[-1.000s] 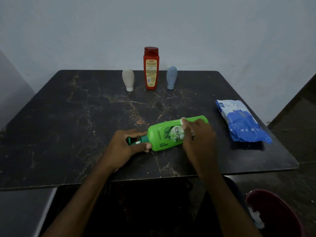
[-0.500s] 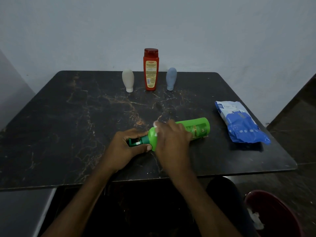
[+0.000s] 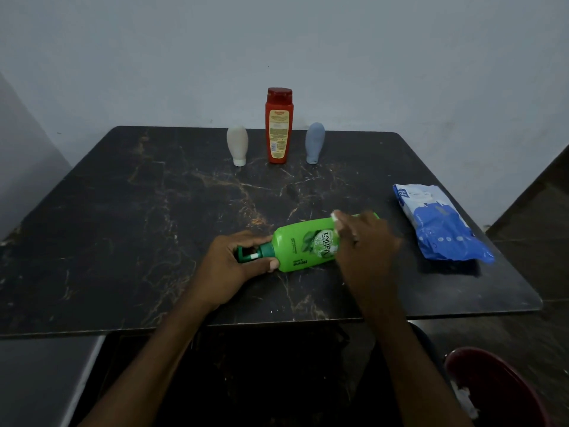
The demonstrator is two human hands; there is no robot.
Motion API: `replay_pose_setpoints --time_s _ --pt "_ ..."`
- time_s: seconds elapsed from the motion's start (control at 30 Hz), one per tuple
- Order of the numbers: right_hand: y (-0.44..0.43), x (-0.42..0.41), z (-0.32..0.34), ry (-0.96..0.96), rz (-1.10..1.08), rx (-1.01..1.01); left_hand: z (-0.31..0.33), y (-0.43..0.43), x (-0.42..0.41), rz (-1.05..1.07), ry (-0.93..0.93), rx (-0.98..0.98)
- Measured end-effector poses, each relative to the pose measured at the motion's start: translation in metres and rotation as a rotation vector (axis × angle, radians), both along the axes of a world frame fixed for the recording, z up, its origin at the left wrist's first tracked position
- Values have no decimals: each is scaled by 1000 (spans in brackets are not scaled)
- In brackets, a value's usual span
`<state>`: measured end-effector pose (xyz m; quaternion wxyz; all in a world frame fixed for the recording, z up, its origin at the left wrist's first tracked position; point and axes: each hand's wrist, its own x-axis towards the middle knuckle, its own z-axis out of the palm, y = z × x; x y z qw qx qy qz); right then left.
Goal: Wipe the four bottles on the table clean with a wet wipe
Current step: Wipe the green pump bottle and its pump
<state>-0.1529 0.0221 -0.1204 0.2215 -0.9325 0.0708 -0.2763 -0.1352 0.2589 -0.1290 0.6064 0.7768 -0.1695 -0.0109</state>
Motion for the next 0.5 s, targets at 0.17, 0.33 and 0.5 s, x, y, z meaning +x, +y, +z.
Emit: replay_pose_setpoints --time_s 0.17,0.33,0.5 --pt "-33 -2 -18 -52 -112 143 -2 1 2 -4 -10 -5" --pt "2 -7 -8 -6 -36 153 -1 -1 0 -9 -6 -20" --pt "60 -20 -2 -11 170 35 0 -3 -2 -24 35 -78"
